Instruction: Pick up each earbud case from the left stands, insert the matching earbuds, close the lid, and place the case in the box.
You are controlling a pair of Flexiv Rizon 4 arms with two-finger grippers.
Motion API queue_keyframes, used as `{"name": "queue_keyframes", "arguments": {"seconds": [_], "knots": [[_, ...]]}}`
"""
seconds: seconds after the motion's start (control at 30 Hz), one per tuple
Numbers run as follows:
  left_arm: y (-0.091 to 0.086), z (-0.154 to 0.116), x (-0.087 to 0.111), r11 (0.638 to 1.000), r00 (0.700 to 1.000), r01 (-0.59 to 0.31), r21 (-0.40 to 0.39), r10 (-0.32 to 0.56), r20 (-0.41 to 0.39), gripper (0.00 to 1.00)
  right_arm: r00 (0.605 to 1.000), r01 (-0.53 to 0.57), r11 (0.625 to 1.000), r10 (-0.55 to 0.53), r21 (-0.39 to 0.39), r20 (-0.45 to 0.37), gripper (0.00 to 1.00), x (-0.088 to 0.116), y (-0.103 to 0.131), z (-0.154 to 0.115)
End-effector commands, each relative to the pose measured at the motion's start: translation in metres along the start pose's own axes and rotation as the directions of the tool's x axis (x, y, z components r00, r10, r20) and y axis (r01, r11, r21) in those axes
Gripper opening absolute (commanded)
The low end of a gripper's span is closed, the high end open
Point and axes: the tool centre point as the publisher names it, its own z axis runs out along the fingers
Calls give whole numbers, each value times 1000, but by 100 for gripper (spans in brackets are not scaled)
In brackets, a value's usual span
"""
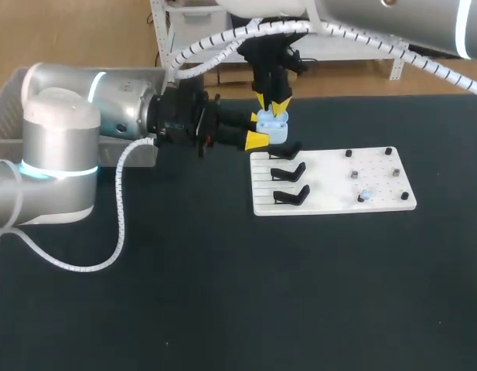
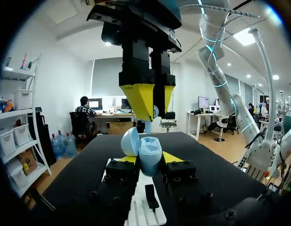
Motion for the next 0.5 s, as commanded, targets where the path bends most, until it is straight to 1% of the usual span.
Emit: {"name": "queue_keyframes", "arguments": {"seconds": [0.03, 0.5], "knots": [[-1, 0, 0, 1000, 1000, -1, -5, 1, 1, 0, 1000, -1, 1000, 1, -10, -4, 0, -1, -5, 3], [-1, 0, 0, 1000, 1000, -1, -5, 1, 1, 0, 1000, 5, 1000, -5, -12, -19, 0, -1, -3, 10]]}}
